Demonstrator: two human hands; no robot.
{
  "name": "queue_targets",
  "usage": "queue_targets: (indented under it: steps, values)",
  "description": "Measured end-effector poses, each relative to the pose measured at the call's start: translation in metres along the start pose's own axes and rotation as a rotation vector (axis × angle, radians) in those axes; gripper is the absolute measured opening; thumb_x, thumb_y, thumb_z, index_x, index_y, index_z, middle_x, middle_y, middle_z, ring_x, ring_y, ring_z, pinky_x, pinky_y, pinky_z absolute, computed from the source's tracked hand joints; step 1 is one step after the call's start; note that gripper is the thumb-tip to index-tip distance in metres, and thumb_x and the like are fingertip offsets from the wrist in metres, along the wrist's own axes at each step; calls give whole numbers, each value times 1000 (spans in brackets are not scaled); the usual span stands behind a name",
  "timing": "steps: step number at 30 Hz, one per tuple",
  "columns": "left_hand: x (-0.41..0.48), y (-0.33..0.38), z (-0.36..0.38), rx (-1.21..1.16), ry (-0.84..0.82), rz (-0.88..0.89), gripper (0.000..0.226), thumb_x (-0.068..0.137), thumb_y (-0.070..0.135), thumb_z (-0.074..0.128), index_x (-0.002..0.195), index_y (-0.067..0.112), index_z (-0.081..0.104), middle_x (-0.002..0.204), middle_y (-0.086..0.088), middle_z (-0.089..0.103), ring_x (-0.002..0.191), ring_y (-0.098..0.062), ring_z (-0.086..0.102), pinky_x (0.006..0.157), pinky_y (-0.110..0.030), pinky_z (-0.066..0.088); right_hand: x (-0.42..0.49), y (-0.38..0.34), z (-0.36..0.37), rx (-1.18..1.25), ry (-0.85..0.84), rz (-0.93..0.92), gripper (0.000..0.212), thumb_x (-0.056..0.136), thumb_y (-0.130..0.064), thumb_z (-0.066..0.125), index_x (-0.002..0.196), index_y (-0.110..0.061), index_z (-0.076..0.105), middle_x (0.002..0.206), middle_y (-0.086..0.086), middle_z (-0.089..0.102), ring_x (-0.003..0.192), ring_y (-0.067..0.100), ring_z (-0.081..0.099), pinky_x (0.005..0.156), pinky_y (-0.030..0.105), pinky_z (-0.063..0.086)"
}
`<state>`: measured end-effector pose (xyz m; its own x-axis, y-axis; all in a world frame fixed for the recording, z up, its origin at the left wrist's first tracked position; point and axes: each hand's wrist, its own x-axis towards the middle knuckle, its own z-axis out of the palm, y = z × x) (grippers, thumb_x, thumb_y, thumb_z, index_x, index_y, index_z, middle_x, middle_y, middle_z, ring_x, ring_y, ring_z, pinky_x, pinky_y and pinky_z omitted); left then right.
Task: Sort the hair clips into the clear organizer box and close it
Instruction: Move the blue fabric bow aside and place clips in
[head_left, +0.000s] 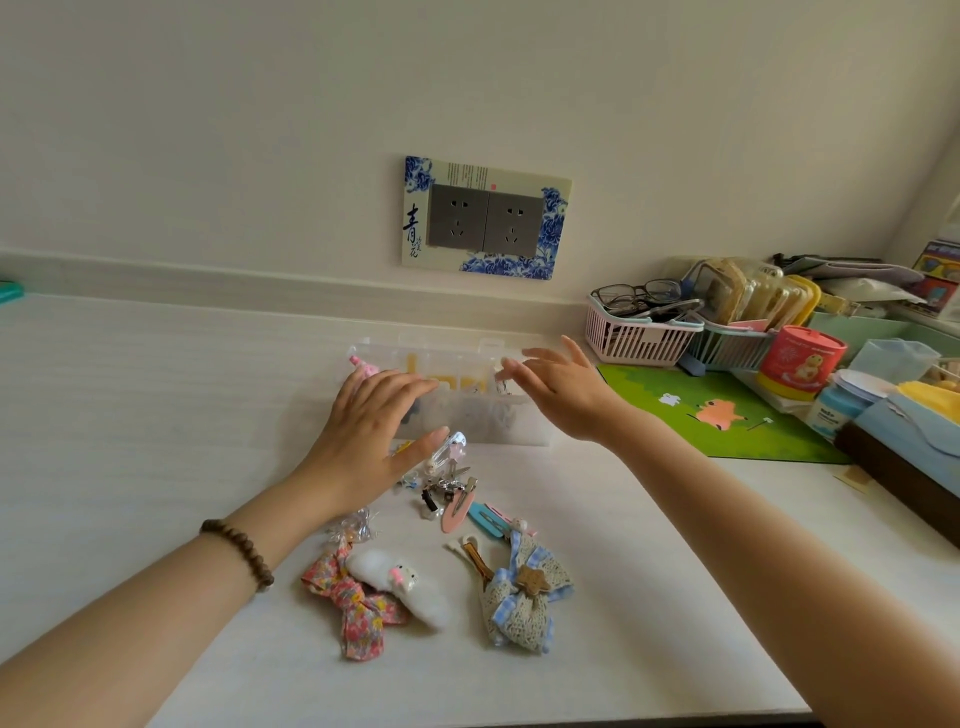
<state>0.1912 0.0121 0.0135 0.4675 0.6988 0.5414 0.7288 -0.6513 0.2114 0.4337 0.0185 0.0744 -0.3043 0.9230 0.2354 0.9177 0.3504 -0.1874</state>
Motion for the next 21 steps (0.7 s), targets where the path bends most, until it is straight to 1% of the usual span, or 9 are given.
queue_targets:
  steps: [3,5,6,8,10,11,13,16,21]
  values:
    - [-1,3,-5,-49,-26,8,77,82,74,13,139,27,34,141,7,40,135,-9,25,118,-34,-1,-2,-1,8,-52,-26,-24,64,97,-47,10,112,-18,65,124,2,62,136,15,34,117,42,-8]
    - [-4,13,-12,-108,-68,41,76,81,76,16,138,29,36,142,8,40,134,-6,26,117,-41,12,-9,-3,8,-45,16,-41,62,98,-46,12,113,-18,65,125,1,62,135,14,34,117,40,-7]
    - [-5,20,-17,-156,-116,51,74,80,76,20,137,32,38,141,10,41,133,-3,28,115,-41,19,-15,-3,6,-21,57,-46,59,98,-45,14,113,-20,65,125,0,61,133,13,36,117,38,-5]
    - [-9,42,-28,-318,-259,53,62,76,75,37,127,41,47,136,17,46,127,5,34,110,-34,29,-33,-6,-1,89,150,-53,53,96,-45,21,111,-21,65,121,-2,62,124,12,45,117,38,8]
    - [-14,66,-38,-450,-386,91,50,71,68,58,113,42,59,125,24,52,120,8,43,104,-25,35,-55,-8,-9,315,193,-38,51,93,-49,28,106,-21,68,113,-3,65,111,11,55,107,38,33]
    - [-18,78,-41,-474,-448,114,47,67,64,66,108,41,63,120,26,54,117,8,46,101,-22,36,-67,-10,-12,426,181,-15,50,91,-51,30,102,-22,69,109,-5,66,106,8,57,101,34,40]
    - [-28,95,-44,-470,-571,159,46,63,59,73,104,39,65,115,26,55,113,7,48,98,-17,37,-87,-13,-14,529,126,28,49,88,-54,32,99,-24,70,100,-14,66,101,1,58,95,29,44]
    - [-36,105,-39,-381,-559,241,44,67,55,74,106,40,61,110,24,57,108,6,50,94,-15,39,-108,-14,-12,580,65,51,47,87,-53,36,97,-25,71,95,-17,67,97,-1,60,93,28,46]
    - [-34,104,-31,-367,-485,227,36,75,44,71,109,38,63,102,30,58,101,8,54,89,-13,41,-123,-18,-7,628,33,63,43,87,-50,39,96,-23,71,90,-12,68,92,2,62,88,24,47]
